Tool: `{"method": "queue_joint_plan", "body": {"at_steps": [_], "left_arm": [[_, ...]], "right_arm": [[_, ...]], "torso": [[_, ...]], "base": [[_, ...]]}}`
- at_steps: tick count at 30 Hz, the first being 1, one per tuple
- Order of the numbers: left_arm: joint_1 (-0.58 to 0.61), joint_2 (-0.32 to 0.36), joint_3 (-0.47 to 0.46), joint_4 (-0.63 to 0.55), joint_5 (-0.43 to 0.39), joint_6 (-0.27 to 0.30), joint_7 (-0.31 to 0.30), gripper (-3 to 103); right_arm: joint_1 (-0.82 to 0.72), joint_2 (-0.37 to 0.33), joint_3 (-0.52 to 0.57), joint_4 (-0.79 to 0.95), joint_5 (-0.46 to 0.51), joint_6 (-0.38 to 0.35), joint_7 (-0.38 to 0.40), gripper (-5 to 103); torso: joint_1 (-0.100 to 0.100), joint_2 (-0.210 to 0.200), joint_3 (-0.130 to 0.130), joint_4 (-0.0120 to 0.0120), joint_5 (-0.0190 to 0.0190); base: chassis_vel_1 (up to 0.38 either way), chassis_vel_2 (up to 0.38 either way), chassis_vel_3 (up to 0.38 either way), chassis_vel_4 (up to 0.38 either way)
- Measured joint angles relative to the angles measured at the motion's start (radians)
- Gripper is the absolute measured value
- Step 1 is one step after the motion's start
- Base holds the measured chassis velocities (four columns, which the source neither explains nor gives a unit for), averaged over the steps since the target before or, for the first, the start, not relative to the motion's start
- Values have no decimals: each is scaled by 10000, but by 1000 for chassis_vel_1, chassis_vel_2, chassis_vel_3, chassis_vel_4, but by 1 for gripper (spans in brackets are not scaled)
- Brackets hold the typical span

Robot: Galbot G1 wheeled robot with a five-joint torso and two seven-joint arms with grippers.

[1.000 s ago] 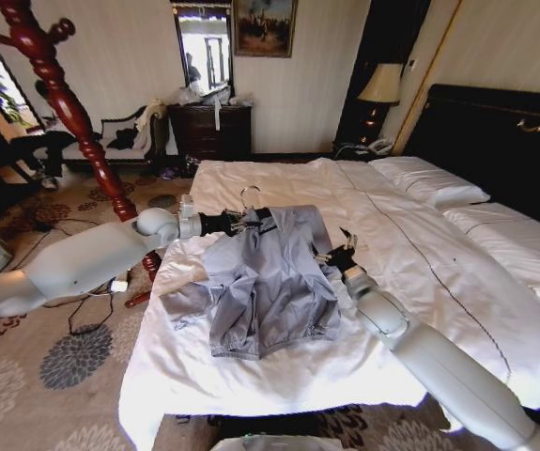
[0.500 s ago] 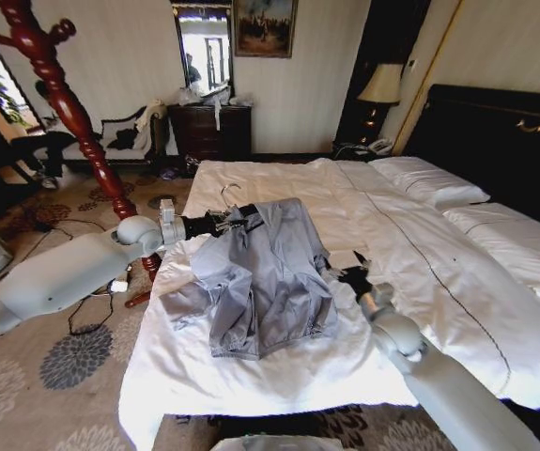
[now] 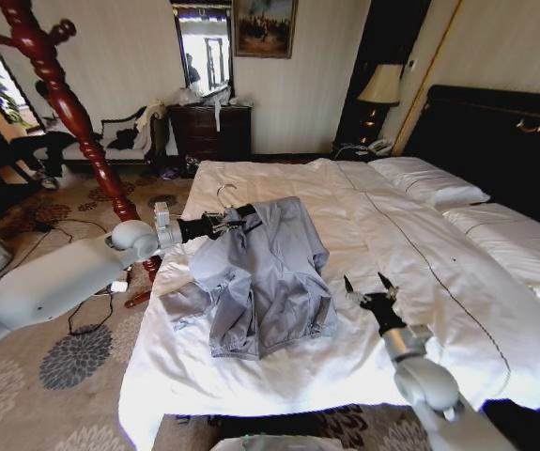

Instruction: Pick up the clothes from the bed and hang them on the clothes hanger.

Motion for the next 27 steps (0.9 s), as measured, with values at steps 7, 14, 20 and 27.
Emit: {"method": "queue_joint_plan", "body": {"at_steps": [7, 14, 20, 27], "left_arm": [[275, 198, -159, -144, 80, -19, 1, 16], [366, 308, -309, -351, 82, 38, -222, 16], [1062, 536, -1015, -640, 301, -2, -597, 16], [2029, 818, -1883, -1042, 438, 97, -927, 16]], "right_arm": [[-1028, 819, 221, 177, -632, 629, -381, 100], [-1183, 1198, 125, 215, -1099, 774, -349, 100], [-1152, 1196, 98, 226, -1114, 745, -295, 100], [-1131, 1178, 86, 226, -1105, 721, -284, 100]], "torso": [[1, 1, 0, 0, -2], [2, 0, 1, 0, 0], [2, 0, 1, 1, 0], [2, -1, 1, 2, -1]], "base": [[0, 0, 0, 0], [0, 0, 0, 0], [0, 0, 0, 0], [0, 0, 0, 0]]}}
